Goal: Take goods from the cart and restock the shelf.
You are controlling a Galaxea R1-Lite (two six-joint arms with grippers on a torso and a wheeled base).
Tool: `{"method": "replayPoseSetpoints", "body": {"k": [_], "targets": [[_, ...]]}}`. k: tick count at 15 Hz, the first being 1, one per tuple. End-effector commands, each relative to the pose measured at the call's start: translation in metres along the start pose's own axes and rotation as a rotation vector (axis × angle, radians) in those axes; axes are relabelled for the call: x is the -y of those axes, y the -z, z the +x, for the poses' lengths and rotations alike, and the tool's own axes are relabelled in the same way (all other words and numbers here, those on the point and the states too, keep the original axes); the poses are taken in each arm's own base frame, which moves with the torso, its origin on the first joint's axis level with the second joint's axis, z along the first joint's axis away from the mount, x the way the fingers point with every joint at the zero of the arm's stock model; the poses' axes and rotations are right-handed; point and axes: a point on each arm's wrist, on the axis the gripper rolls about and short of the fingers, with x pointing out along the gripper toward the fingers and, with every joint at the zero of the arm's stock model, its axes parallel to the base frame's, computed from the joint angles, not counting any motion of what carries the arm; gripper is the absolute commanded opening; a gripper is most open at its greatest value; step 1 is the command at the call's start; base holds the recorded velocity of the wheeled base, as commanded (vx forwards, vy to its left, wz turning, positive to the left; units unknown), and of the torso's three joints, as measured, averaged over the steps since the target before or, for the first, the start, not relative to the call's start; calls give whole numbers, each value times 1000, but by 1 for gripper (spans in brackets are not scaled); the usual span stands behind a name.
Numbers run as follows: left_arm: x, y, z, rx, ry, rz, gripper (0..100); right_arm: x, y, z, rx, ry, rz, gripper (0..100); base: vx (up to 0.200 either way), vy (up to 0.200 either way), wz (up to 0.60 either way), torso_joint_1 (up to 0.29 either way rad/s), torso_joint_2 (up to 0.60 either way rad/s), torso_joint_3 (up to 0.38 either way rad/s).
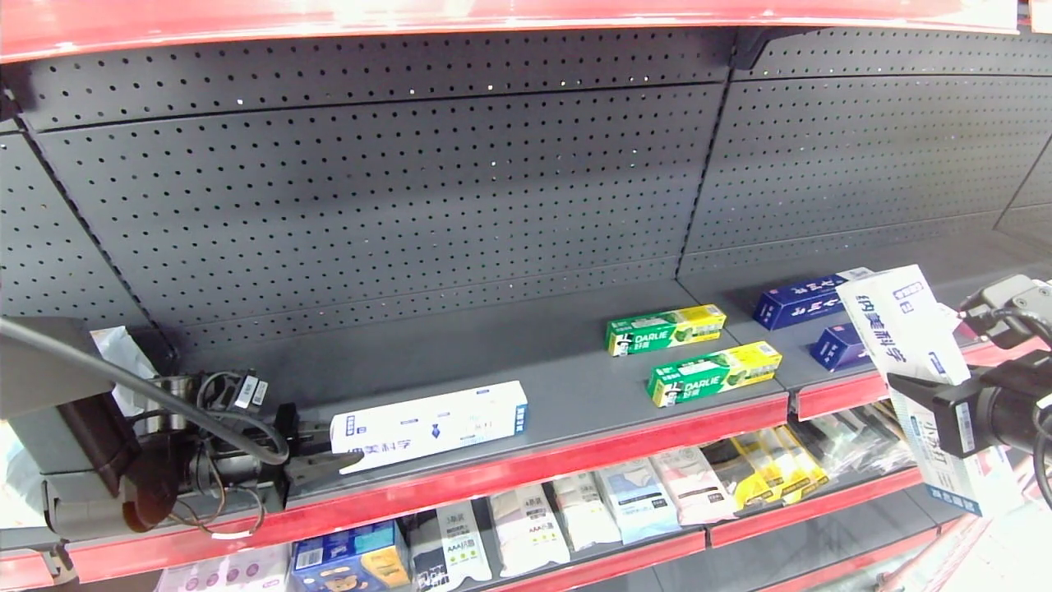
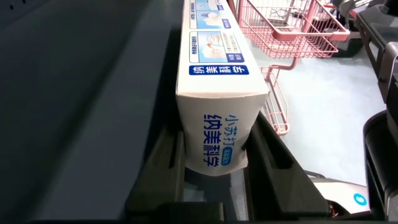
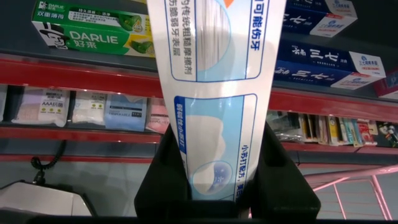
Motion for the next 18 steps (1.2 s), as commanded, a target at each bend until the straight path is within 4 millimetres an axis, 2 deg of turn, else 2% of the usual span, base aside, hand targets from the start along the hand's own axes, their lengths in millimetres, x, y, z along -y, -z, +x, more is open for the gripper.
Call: {"method": "replayPoseSetpoints", "body": {"k": [1,6,7,15,16,18], "targets": [[2,1,0,-1,1,-11,0,0,0,1,-5,-2,0,0,0,0,0,0,0,0],[1,1,0,-1,1,-19,0,1,-1,2,-2,-1,0,0,0,0,0,0,0,0],[2,1,0,-1,1,-23,100,1,-1,2,-2,-1,0,0,0,0,0,0,0,0],[4,-5,-4,0,-12,-18,100,1,-1,2,-1,-1,0,0,0,0,0,0,0,0],[5,-17,-6,4,-15,-28,100,1,-1,2,-1,-1,0,0,0,0,0,0,0,0],[4,-23,-8,7,-25,-23,100,1,-1,2,-1,-1,0,0,0,0,0,0,0,0]]}}
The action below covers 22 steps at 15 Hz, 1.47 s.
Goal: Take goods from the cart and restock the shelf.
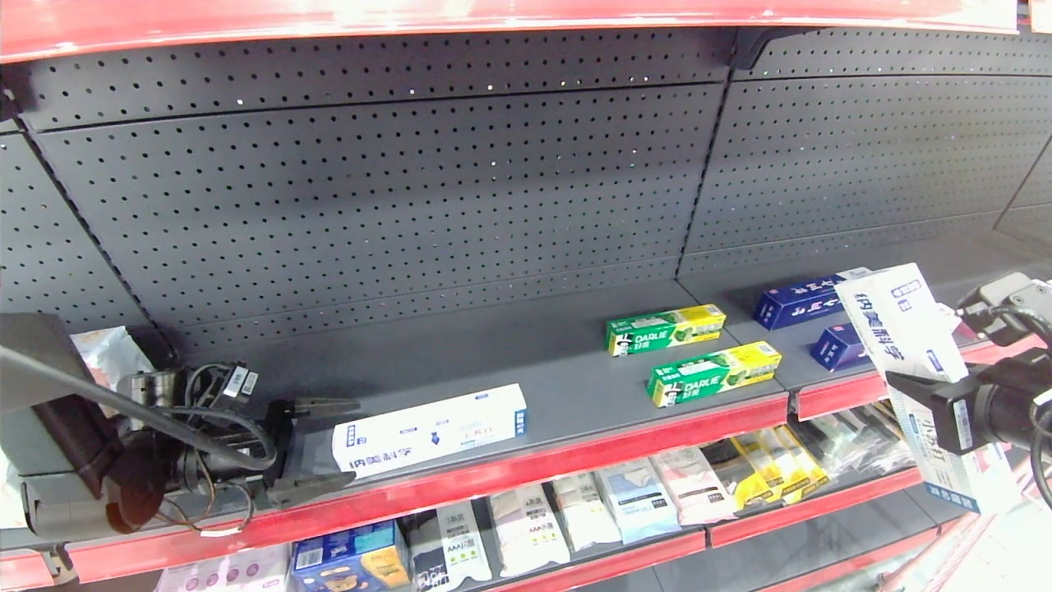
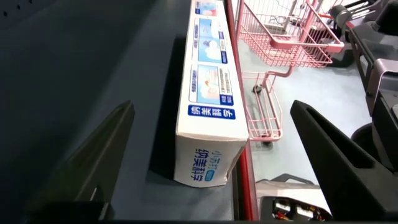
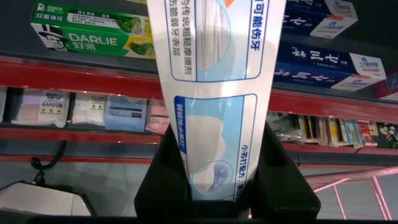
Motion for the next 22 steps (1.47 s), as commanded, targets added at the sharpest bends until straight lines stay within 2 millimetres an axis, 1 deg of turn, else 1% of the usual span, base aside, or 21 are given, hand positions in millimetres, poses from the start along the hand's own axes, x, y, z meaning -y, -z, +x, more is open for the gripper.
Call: {"method": "replayPoseSetpoints", "body": {"k": [1,5,9,12,13,14,15,16,21,22], "targets": [[1,-12,-3,5,-11,34,100,0,-1,0,2,0,-1,0,0,0,0,0,0,0],[2,-18,-4,7,-13,55,100,0,-1,2,-2,-3,0,0,0,0,0,0,0,0],[7,-33,-5,11,-13,104,100,-2,-2,2,3,-11,-4,0,0,0,0,0,0,0],[9,-38,-5,13,-14,130,100,-1,-4,3,8,-14,-6,0,0,0,0,0,0,0],[12,-46,-5,17,-11,171,100,-2,-4,4,7,-17,-7,0,0,0,0,0,0,0],[14,-49,-5,18,-8,179,100,-2,-3,4,6,-18,-7,0,0,0,0,0,0,0],[21,-59,-4,22,-3,202,100,-3,-4,4,9,-21,-9,0,0,0,0,0,0,0],[25,-65,-5,23,-5,216,100,-3,-4,4,10,-21,-7,0,0,0,0,0,0,0],[38,-78,-10,27,-16,259,100,-4,-3,-3,22,-19,-5,0,0,0,0,0,0,0],[45,-81,-14,26,-27,263,100,-6,-2,-5,25,-21,-11,0,0,0,0,0,0,0]]}}
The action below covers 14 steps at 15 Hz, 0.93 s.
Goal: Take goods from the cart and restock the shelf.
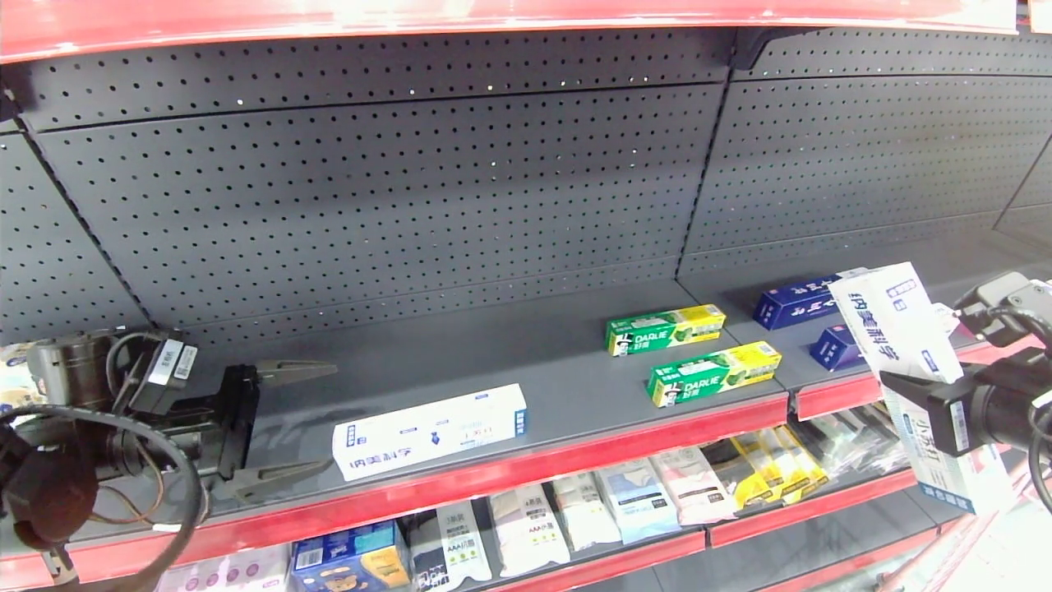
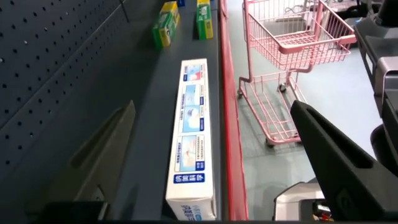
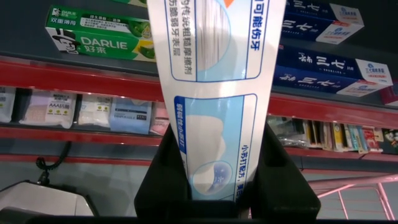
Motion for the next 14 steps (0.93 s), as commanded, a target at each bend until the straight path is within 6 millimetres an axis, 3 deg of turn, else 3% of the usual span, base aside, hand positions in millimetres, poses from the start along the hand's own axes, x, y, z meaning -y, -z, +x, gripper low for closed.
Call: {"method": "replayPoseSetpoints", "body": {"k": [1,5,10,14], "targets": [[9,-15,-7,-1,-21,29,100,-2,0,-4,12,-6,-7,0,0,0,0,0,0,0],[30,-48,-18,5,-57,16,100,-7,-4,-9,39,-19,-16,0,0,0,0,0,0,0],[50,-57,-27,-4,-107,-64,100,-9,-2,-18,56,-16,-27,0,0,0,0,0,0,0],[65,-86,-32,17,-162,-248,100,-8,-6,-19,71,-13,-27,0,0,0,0,0,0,0]]}}
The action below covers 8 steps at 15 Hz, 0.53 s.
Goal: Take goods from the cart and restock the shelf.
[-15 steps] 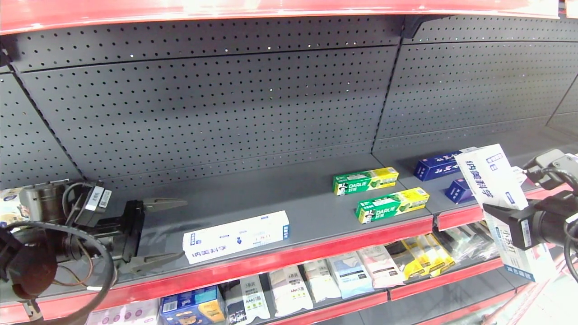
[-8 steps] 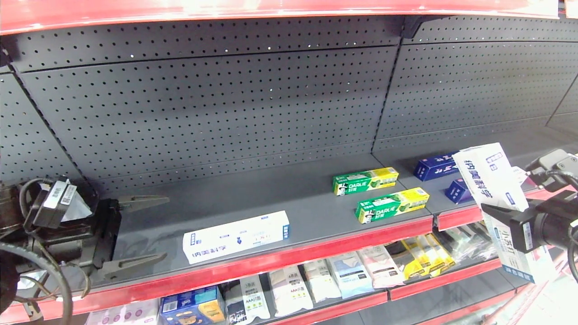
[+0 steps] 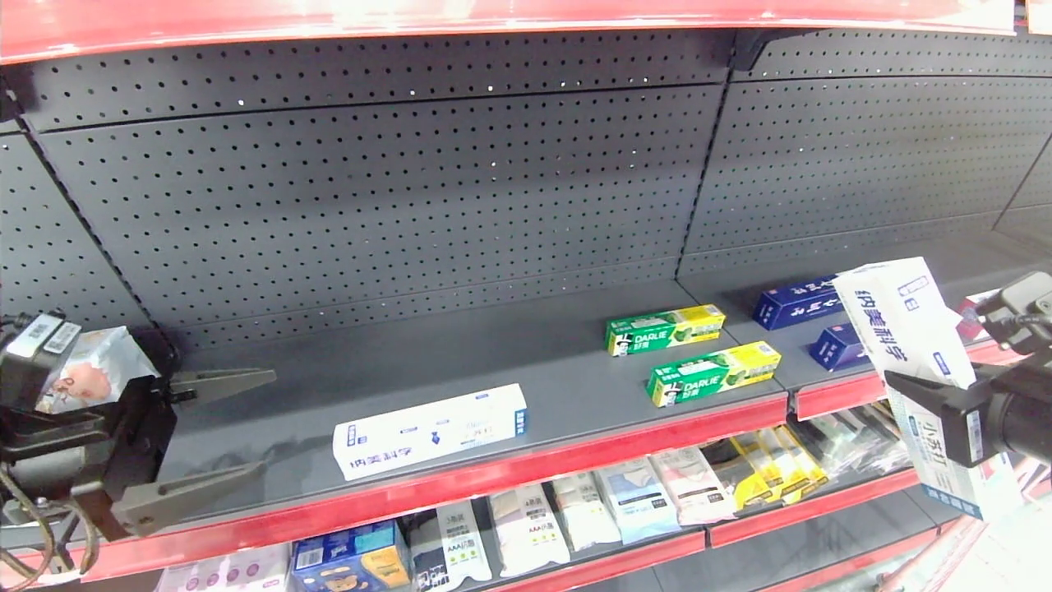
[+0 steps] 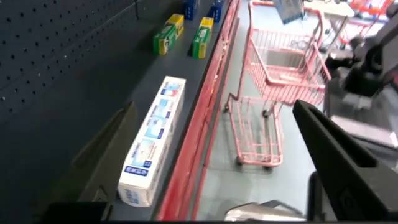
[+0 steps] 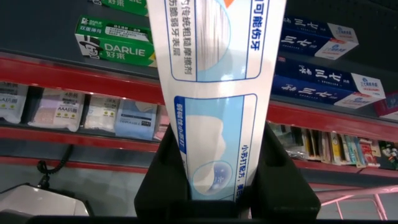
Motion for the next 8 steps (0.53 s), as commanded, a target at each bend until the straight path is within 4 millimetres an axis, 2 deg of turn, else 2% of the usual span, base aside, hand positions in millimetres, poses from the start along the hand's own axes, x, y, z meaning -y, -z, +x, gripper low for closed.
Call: {"method": "replayPoseSetpoints", "body": {"k": [1,4,8], "targets": [[21,-23,-6,23,-51,-29,100,1,-2,1,7,-1,-2,0,0,0,0,0,0,0],[37,-36,-8,56,-125,-137,100,1,-2,3,4,-6,-1,0,0,0,0,0,0,0],[40,-33,5,71,-233,-179,100,2,-5,4,10,-3,0,0,0,0,0,0,0,0]]}}
